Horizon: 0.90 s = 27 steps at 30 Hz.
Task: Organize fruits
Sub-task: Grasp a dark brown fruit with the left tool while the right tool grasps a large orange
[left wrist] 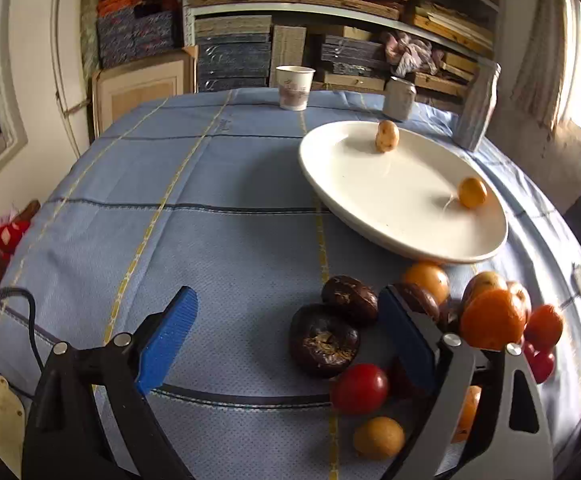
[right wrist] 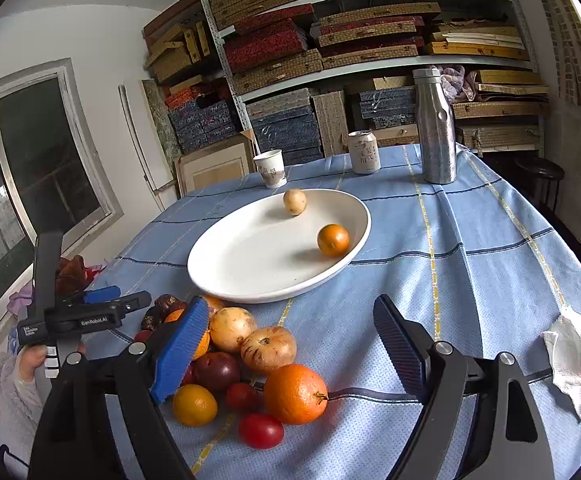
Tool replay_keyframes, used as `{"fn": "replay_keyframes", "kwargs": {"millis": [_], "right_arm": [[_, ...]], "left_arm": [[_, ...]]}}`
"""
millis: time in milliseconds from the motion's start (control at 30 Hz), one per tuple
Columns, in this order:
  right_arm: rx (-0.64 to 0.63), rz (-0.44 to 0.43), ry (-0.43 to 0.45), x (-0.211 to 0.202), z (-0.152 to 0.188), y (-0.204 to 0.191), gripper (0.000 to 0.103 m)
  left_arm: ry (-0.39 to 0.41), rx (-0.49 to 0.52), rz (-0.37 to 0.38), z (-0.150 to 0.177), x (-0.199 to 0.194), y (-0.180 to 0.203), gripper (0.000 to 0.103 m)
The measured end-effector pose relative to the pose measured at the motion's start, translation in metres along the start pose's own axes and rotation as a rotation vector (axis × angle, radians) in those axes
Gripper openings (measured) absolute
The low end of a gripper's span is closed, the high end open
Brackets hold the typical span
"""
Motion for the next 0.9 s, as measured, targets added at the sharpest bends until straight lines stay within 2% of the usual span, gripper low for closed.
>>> {"fn": "replay_keyframes", "kwargs": {"millis": [100, 167, 233, 333, 467, 633, 733, 900], "right_arm": [[-0.005, -0.007, -0.007, 0.002, 0.001, -0.003, 0.086], [-0.006, -0.007, -0.007, 0.002, 0.001, -0.003, 0.092], [0.001, 0.001, -0.004, 0.000, 0.001, -0.003, 0.095], [0.009, -0.004, -0.006, 0.000, 0.001, -0.003, 0.095], [0.008, -0.004, -0.011, 0.000, 0.002, -0.003, 0.095], [0.012, -0.004, -0.014, 0.001, 0.003, -0.001, 0.095], [0.012, -0.004, -0.017, 0.002, 0.002, -0.001, 0.095], [0.013, -0.005, -0.021, 0.003, 0.003, 0.000, 0.095]], "left_arm": [[0.009, 0.067, -0.012, 0.004, 0.003, 0.011, 0.089], [0.001, 0.082, -0.019, 0.005, 0.007, 0.012, 0.089], [-0.014, 0.086, -0.018, 0.005, 0.011, 0.012, 0.081], [-0.031, 0.098, 0.003, 0.005, 0.017, 0.015, 0.077], [-0.067, 0.177, 0.019, 0.011, 0.030, 0.027, 0.067], [-0.137, 0.148, 0.106, 0.013, 0.039, 0.027, 0.048], [-0.129, 0.161, 0.106, 0.014, 0.039, 0.030, 0.040], [-0.133, 0.156, 0.114, 0.012, 0.041, 0.031, 0.040]]}}
Point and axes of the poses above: each gripper's, at about its wrist camera, not at the fingertips, and x roughly the way its jaws point, y to its right, z to its underside, the point moved 7 cm from there along x, roughly the way its jaws point, and after that the axes turned 14 degrees about -x, right-handed, at the moved point
